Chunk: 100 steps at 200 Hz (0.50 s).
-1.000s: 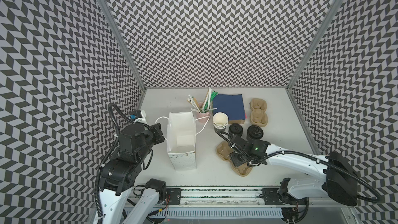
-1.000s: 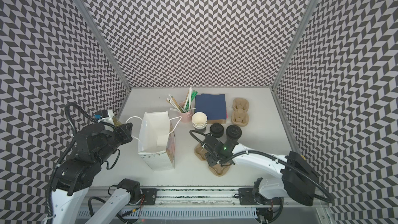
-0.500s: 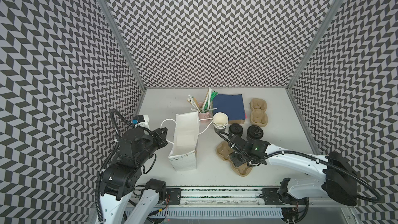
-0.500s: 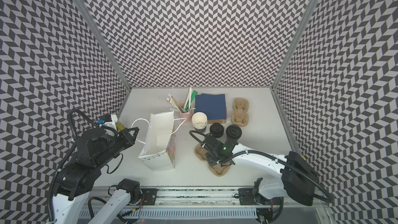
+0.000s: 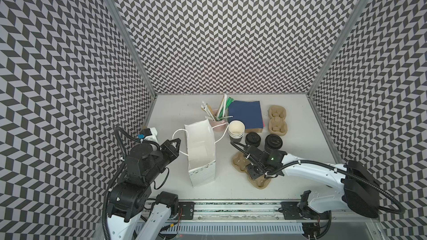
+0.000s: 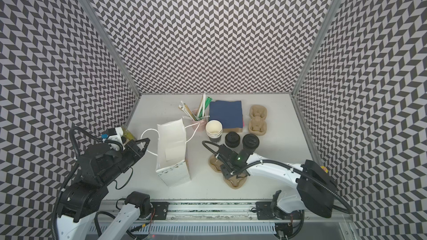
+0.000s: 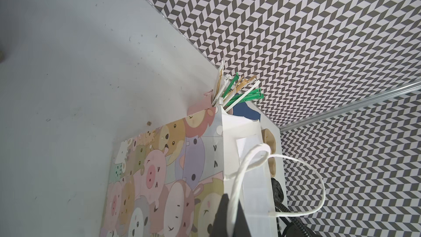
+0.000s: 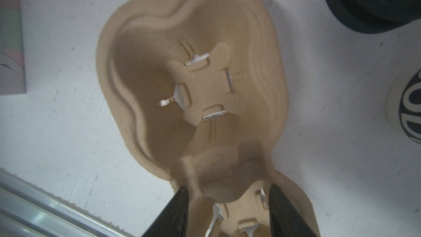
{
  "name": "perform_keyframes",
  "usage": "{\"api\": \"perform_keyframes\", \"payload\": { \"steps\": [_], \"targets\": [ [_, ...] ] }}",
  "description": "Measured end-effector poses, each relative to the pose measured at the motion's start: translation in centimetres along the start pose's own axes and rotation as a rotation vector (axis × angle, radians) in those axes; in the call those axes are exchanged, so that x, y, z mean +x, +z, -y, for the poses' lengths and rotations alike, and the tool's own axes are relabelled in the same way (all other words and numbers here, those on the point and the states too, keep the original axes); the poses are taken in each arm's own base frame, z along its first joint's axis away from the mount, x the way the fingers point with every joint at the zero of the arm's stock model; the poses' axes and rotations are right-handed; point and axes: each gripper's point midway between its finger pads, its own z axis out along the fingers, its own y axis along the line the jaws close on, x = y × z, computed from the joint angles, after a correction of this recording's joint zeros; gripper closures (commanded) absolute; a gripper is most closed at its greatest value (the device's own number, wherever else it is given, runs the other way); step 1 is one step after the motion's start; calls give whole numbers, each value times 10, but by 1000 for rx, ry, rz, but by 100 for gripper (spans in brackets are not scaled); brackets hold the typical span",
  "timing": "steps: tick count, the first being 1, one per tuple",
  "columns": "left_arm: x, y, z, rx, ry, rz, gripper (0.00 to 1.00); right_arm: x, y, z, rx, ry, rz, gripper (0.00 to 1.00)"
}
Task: Pack a coffee takeout order
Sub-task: Rotate the takeout bag at the middle-left of the table.
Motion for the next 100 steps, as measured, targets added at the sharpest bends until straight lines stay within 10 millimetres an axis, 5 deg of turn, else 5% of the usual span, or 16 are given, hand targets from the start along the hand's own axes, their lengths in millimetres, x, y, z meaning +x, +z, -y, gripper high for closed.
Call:
{"api": "perform_keyframes", "payload": {
  "steps": [30,100],
  "targets": [
    [6,0,-8,1,-27,5,87,2,7,0,9,-12,-17,50],
    [-19,-16,8,28,18,111,66,-4,5,-3,-2,-21,4,49]
  ]
}}
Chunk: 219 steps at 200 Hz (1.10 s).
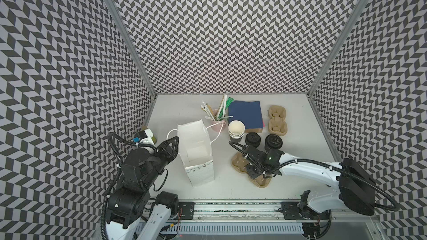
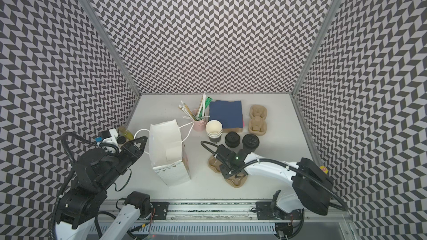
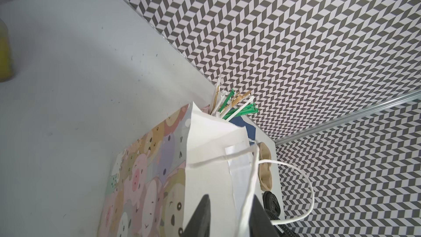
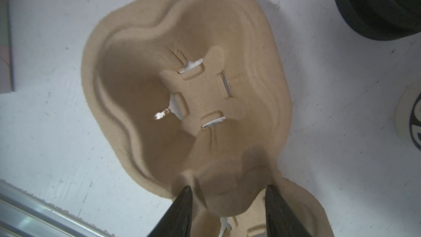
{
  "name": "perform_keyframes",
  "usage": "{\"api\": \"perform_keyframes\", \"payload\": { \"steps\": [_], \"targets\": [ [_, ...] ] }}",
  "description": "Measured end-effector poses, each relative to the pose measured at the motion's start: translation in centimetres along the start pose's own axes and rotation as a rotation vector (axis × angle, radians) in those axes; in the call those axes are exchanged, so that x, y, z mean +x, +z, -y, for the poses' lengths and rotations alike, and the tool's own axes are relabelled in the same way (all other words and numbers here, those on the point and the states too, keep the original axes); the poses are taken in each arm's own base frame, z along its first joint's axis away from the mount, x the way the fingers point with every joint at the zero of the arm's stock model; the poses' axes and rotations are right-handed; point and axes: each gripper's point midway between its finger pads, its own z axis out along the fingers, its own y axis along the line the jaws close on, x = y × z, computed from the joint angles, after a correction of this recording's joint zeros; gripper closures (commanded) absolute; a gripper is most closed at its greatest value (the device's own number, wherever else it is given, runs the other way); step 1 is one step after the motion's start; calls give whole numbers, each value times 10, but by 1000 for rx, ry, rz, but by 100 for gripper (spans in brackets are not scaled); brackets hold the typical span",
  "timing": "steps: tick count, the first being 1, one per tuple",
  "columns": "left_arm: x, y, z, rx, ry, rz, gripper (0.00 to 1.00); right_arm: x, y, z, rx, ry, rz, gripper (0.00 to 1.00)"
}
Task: Pack a coffee takeout order
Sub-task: Rotate the takeout bag at the middle-left of the table, then pick up the cup tray from the bottom-center of the table.
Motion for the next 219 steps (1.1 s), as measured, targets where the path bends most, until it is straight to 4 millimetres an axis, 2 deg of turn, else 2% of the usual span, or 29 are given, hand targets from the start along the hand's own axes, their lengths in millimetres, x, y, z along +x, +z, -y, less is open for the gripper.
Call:
{"api": "perform_keyframes", "payload": {
  "steps": [34,97,123,170,219],
  "targets": [
    [-16,-10,6,-4,53,68,61,-1,0,0,-1,-10,2,56],
    [-33,-17,7,-37,180,145,59,-1,5,-1,3,-24,-4,57],
    [-42,-21,8,-53,239,186,59,-4,7,-2,3,-34,2,62],
    [-52,-26,2,-106,316,243,59,-6,8,-4,0,-37,6,63],
    [-58,-30,-1,-134,354,275,58,-8,9,-5,-1,-44,6,71]
  ]
}}
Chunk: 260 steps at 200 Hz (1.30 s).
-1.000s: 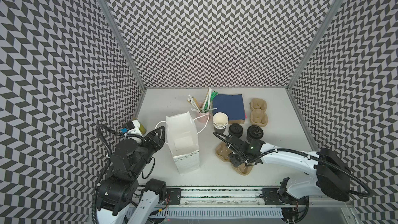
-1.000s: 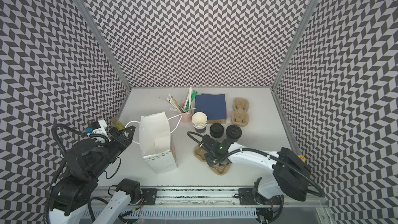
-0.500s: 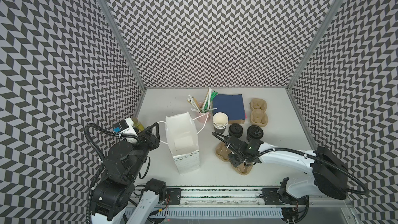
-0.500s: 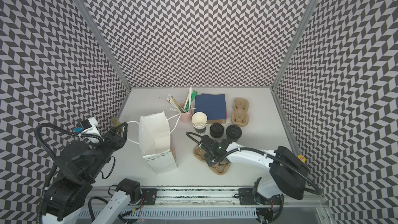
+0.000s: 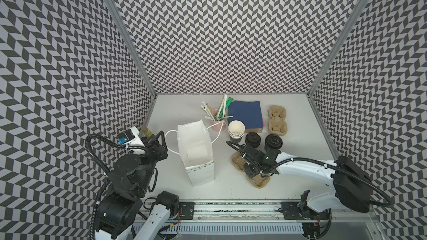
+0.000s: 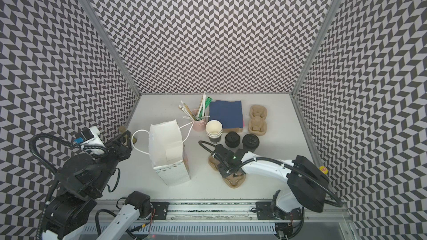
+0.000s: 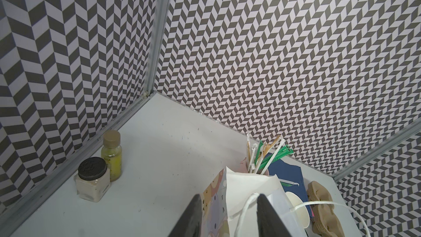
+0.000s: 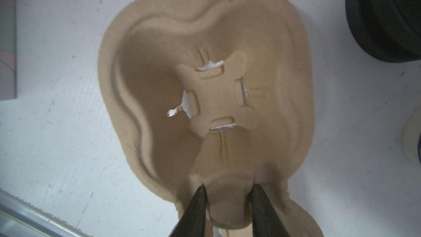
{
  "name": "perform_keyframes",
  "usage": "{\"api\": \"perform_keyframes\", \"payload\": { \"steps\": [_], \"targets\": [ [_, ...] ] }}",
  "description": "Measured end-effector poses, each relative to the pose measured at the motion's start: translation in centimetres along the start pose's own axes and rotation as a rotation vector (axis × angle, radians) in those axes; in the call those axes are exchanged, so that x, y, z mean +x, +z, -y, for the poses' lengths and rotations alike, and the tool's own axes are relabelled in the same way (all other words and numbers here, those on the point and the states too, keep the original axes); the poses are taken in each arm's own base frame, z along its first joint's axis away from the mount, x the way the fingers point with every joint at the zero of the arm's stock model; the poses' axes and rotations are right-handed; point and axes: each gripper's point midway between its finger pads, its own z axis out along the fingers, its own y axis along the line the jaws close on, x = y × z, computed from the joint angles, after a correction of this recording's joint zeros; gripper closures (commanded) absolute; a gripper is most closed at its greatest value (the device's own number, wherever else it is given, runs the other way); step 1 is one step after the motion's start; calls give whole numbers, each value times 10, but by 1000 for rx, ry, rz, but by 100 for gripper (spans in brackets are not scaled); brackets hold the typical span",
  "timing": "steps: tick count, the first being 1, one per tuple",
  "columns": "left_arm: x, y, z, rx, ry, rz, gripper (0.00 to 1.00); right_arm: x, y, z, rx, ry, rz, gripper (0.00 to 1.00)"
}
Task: Pack a coffee takeout order
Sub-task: Pick up the cup tray from the bottom-center of the table.
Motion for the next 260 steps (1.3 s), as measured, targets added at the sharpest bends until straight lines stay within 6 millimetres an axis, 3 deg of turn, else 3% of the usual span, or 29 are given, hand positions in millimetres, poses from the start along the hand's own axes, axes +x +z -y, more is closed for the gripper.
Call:
{"api": "perform_keyframes", "payload": {
  "steps": [17,61,86,217,260],
  "targets": [
    [-1,0,-2,-9,8,6,58,-1,0,0,0,1,1,77],
    [-2,0,-2,-15,17,11,58,0,-4,2,11,12,-9,77],
    [-1,0,-2,-13,18,9,58,0,-17,5,16,28,-4,78],
    [-2,0,1,5,18,9,58,-74,-179,-2,-139,131,360,85],
    [-4,0,4,19,13,17,62,-88,-220,-5,-193,145,439,90]
  ]
}}
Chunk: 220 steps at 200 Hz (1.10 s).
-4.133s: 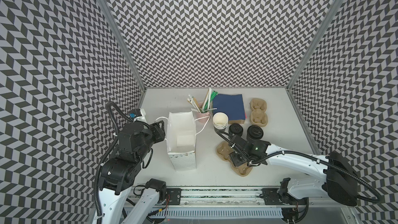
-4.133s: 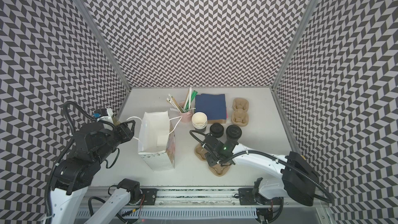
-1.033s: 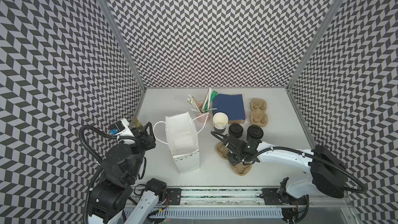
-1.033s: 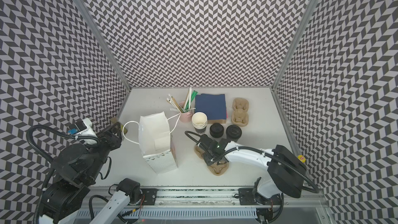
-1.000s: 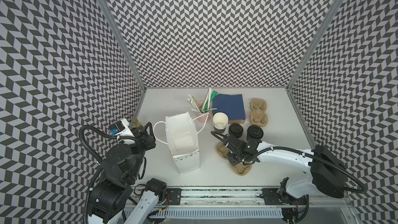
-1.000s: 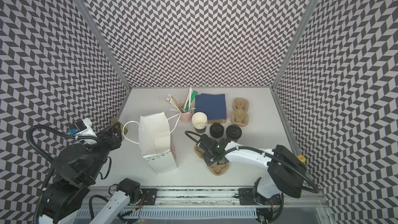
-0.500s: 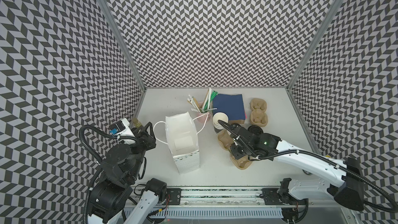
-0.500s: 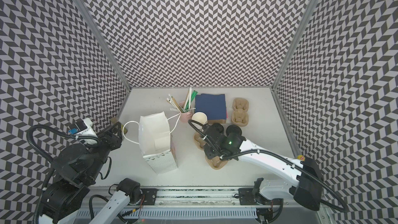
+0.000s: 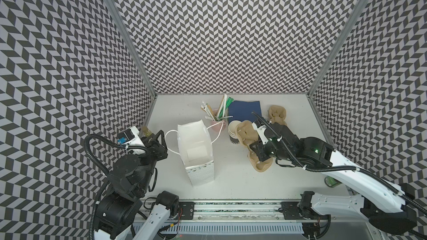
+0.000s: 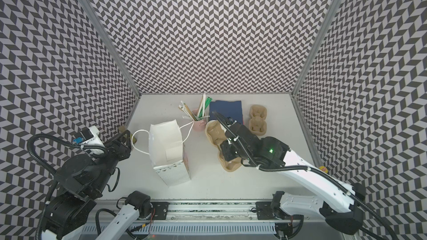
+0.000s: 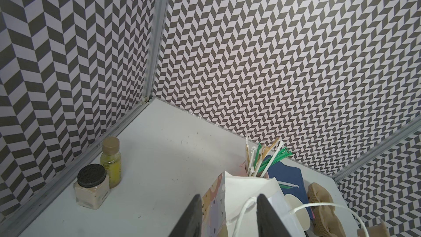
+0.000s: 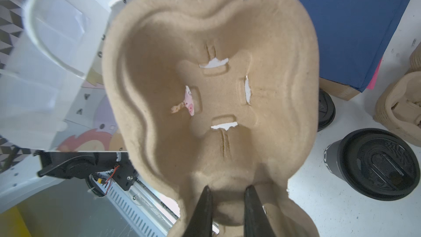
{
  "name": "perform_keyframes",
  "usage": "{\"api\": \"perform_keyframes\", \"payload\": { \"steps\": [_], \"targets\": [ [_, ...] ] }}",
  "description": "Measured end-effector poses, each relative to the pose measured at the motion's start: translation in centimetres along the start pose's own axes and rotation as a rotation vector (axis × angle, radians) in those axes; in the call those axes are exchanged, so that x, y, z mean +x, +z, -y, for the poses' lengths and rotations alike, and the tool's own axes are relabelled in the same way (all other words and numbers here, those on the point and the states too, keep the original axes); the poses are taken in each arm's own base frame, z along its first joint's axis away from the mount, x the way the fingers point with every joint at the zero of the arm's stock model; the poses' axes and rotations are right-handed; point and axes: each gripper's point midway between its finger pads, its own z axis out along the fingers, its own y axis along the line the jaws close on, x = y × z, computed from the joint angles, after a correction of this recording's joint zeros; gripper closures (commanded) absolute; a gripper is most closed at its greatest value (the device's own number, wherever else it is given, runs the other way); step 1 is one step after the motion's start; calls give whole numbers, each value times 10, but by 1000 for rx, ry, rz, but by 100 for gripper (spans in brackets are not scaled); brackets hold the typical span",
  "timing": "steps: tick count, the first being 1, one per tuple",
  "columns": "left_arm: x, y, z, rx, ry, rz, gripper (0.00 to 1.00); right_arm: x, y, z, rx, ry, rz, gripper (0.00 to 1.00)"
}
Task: Pack a coffee takeout order
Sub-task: Pick up the cup tray from the bottom-center of the table, then pick up the takeout bag from the middle-left of the table.
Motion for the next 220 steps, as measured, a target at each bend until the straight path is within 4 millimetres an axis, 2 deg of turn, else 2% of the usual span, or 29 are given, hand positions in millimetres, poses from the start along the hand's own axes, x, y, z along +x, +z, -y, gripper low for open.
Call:
{"api": "perform_keyframes", "payload": {
  "steps": [26,72,106,122,158,180,220],
  "targets": [
    [1,0,2,11,-1,-5,62,-17,-17,-13,-49,1,42,92],
    [5,0,4,24,-2,-22,54,-42,-45,-35,-141,3,110,93],
    [28,9,2,32,-7,-87,54,-47,-48,-48,-193,-4,116,97],
    [40,10,-1,34,-10,-114,55,-57,-51,-61,-225,-9,127,98],
    [42,3,3,73,-20,-119,56,-79,-56,-98,-323,-32,152,100],
    [51,4,7,106,-28,-148,54,-87,-54,-117,-359,-46,157,100],
    [81,8,9,139,-41,-250,54,-103,-59,-125,-356,-55,192,100]
  ]
}}
